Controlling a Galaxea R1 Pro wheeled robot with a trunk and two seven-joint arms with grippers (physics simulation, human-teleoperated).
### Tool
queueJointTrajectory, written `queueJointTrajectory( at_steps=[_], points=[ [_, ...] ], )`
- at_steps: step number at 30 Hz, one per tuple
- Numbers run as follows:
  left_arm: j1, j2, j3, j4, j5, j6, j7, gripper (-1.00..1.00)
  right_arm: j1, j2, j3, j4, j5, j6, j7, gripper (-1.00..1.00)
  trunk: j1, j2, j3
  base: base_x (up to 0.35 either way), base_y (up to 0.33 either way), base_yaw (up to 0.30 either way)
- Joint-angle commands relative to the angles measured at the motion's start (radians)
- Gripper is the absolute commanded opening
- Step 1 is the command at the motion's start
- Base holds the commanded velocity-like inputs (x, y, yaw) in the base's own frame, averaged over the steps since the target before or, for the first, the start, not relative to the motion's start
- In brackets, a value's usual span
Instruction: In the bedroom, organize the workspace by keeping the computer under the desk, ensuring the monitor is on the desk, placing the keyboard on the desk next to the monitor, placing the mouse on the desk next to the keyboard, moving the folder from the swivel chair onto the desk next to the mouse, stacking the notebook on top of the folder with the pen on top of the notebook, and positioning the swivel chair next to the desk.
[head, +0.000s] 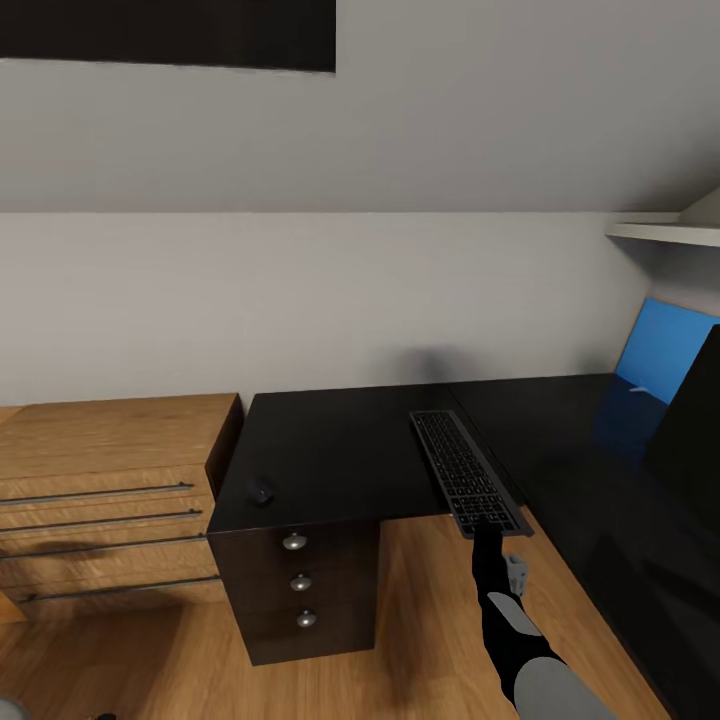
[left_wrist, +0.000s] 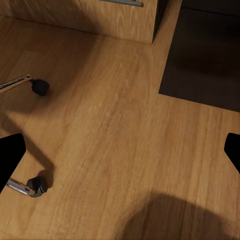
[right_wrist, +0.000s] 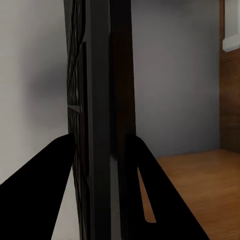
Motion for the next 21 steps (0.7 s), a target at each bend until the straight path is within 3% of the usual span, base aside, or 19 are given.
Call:
queueJointTrajectory(
  at_steps=[1,4,5,21],
  points=[
    [-0.001,0.0,0.001,0.0,0.001,-0.003,0.001,1.0,0.0,0.0,-0.003,0.004,-0.017,0.003,-0.019,-1.0,0.0,0.0,-0.001,0.0,0.0,0.0],
    [-0.001,0.0,0.002,0.0,0.001,-0.003,0.001,1.0,0.0,0.0,-0.003,0.004,-0.017,0.003,-0.019,-1.0,0.0,0.0,-0.001,0.0,0.0,0.0],
    [-0.001,0.0,0.002,0.0,0.001,-0.003,0.001,1.0,0.0,0.0,-0.003,0.004,-0.017,0.003,-0.019,1.0,0.0,0.0,-0.001,0.0,0.0,0.0],
    [-0.001,0.0,0.003,0.0,0.001,-0.003,0.0,1.0,0.0,0.0,-0.003,0.004,-0.017,0.003,-0.019,1.0,0.0,0.0,-0.001,0.0,0.0,0.0]
  ],
)
